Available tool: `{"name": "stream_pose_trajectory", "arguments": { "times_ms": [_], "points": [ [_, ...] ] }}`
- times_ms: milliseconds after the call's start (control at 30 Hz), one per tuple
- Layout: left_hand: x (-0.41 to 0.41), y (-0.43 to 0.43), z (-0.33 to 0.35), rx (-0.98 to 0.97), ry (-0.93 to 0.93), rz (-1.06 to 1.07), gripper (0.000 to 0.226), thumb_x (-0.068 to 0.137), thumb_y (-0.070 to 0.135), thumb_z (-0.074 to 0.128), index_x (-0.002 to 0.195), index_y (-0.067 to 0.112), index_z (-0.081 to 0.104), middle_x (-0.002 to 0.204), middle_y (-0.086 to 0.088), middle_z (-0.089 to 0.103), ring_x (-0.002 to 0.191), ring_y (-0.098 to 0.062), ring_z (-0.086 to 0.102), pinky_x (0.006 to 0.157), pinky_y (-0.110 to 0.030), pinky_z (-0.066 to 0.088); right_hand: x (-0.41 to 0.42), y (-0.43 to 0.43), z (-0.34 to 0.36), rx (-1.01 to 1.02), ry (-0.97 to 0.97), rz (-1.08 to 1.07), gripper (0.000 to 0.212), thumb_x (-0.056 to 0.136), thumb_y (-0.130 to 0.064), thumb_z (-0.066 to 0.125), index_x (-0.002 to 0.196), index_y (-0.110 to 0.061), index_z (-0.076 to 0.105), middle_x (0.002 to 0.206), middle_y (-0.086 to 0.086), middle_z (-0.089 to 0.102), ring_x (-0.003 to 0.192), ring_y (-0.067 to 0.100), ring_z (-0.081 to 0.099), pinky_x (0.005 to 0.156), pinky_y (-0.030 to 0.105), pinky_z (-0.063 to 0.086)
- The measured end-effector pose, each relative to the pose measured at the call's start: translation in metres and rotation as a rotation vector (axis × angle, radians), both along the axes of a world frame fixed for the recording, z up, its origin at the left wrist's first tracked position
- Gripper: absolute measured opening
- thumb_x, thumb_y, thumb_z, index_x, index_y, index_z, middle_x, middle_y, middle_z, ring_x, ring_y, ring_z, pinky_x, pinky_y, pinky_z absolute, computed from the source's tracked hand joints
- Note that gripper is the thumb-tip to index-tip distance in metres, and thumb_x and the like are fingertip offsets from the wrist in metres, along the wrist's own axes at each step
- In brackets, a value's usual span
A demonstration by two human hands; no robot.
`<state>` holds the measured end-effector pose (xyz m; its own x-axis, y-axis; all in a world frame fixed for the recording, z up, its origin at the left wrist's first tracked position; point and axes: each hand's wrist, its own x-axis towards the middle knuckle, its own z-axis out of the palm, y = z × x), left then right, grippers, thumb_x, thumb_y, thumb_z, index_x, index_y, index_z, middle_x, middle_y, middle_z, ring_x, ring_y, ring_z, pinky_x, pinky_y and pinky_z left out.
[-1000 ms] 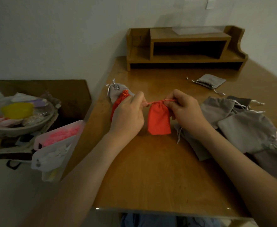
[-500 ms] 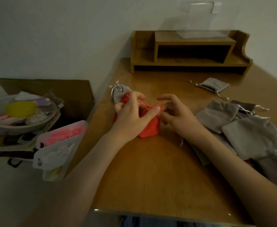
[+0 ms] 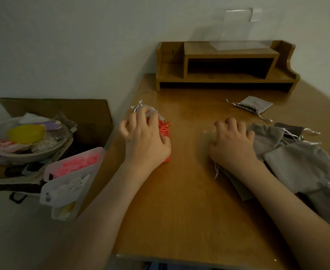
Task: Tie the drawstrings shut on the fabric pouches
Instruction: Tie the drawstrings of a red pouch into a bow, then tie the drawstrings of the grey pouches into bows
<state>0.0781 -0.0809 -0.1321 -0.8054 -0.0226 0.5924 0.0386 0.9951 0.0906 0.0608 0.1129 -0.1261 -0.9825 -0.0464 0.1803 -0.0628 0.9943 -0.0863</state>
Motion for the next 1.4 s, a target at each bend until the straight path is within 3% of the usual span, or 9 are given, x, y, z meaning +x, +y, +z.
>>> {"name": "stream_pose_trajectory", "arguments": {
  "times_ms": [133,300,600,800,867,933,1067,1233,1400],
  "points": [
    [0.002,0.007,0.002,0.057,0.048,-0.118,0.039,0.075,0.032,0.051,0.112,0.02,0.055,0.138,-0.008,0.042,0.124,-0.025,0.036,0.1,-0.044,0.021,-0.002,0.005,0.002,0.065,-0.099,-0.043,0.051,0.093,-0.033,0.045,0.139,-0.016,0.034,0.141,0.011,0.035,0.132,0.031,0.031,0.106,0.045,0.029],
    [0.007,0.014,0.005,0.026,0.08,-0.388,0.021,0.081,0.03,0.052,0.098,0.024,0.064,0.111,0.007,0.062,0.108,-0.015,0.051,0.095,-0.036,0.018,-0.004,0.005,0.001,0.07,-0.113,0.007,0.047,0.093,-0.023,0.049,0.138,-0.015,0.038,0.137,0.011,0.038,0.128,0.03,0.035,0.103,0.044,0.032],
    [0.006,0.019,-0.005,0.051,0.012,-0.581,0.018,0.086,0.024,0.05,0.088,0.024,0.068,0.073,0.013,0.062,0.086,-0.005,0.051,0.093,-0.03,0.014,0.002,0.003,0.008,-0.328,0.141,0.144,0.05,0.084,0.011,0.055,0.128,-0.01,0.048,0.146,0.01,0.027,0.125,0.028,0.043,0.096,0.032,0.046],
    [0.004,0.027,0.001,0.495,-0.352,-0.443,0.064,0.099,0.056,0.015,0.081,0.026,0.068,0.083,0.009,0.063,0.095,0.024,0.035,0.096,-0.029,0.014,0.005,-0.011,0.009,-0.546,0.382,0.665,0.031,0.088,0.005,0.056,0.117,-0.007,0.056,0.123,0.008,0.047,0.097,0.003,0.05,0.085,0.011,0.046],
    [-0.003,0.026,-0.003,0.768,-0.441,-0.359,0.092,0.084,0.077,0.001,0.092,0.02,0.073,0.094,0.002,0.068,0.115,0.01,0.037,0.106,-0.032,0.016,0.008,-0.015,0.008,-0.607,0.296,0.794,0.034,0.087,0.008,0.057,0.117,-0.007,0.055,0.119,0.003,0.047,0.094,0.004,0.053,0.084,0.014,0.048],
    [-0.013,0.023,-0.006,0.89,-0.493,-0.259,0.087,0.078,0.082,0.008,0.097,0.026,0.071,0.104,-0.004,0.068,0.122,-0.02,0.045,0.109,-0.042,0.027,0.011,-0.018,0.007,-0.68,0.206,0.846,0.037,0.086,0.009,0.058,0.117,-0.009,0.054,0.115,0.002,0.048,0.095,0.004,0.055,0.083,0.015,0.048],
    [-0.013,0.022,-0.002,1.017,-0.492,-0.383,0.038,0.077,0.06,0.046,0.088,0.032,0.069,0.092,-0.002,0.071,0.1,-0.02,0.062,0.093,-0.049,0.046,0.012,-0.017,0.009,-0.847,0.066,0.784,0.043,0.084,0.003,0.065,0.117,-0.02,0.048,0.115,-0.002,0.051,0.095,0.004,0.058,0.081,0.017,0.052],
    [-0.004,0.023,-0.003,0.858,-0.337,-0.476,0.025,0.095,0.03,0.052,0.071,0.024,0.055,0.063,0.005,0.056,0.068,-0.013,0.055,0.076,-0.043,0.043,0.007,-0.016,0.012,-1.068,0.058,0.455,0.049,0.087,-0.022,0.065,0.129,-0.029,0.04,0.114,-0.018,0.05,0.087,0.0,0.058,0.07,0.017,0.052],
    [-0.001,0.024,0.002,0.764,-0.198,-0.496,0.025,0.086,0.038,0.049,0.062,0.032,0.045,0.061,0.012,0.046,0.067,-0.007,0.047,0.087,-0.05,0.037,-0.002,-0.001,0.014,-1.253,-0.17,0.201,0.042,0.099,-0.03,0.048,0.139,-0.034,0.038,0.112,-0.013,0.054,0.077,0.008,0.056,0.057,0.019,0.044]
  ]
}}
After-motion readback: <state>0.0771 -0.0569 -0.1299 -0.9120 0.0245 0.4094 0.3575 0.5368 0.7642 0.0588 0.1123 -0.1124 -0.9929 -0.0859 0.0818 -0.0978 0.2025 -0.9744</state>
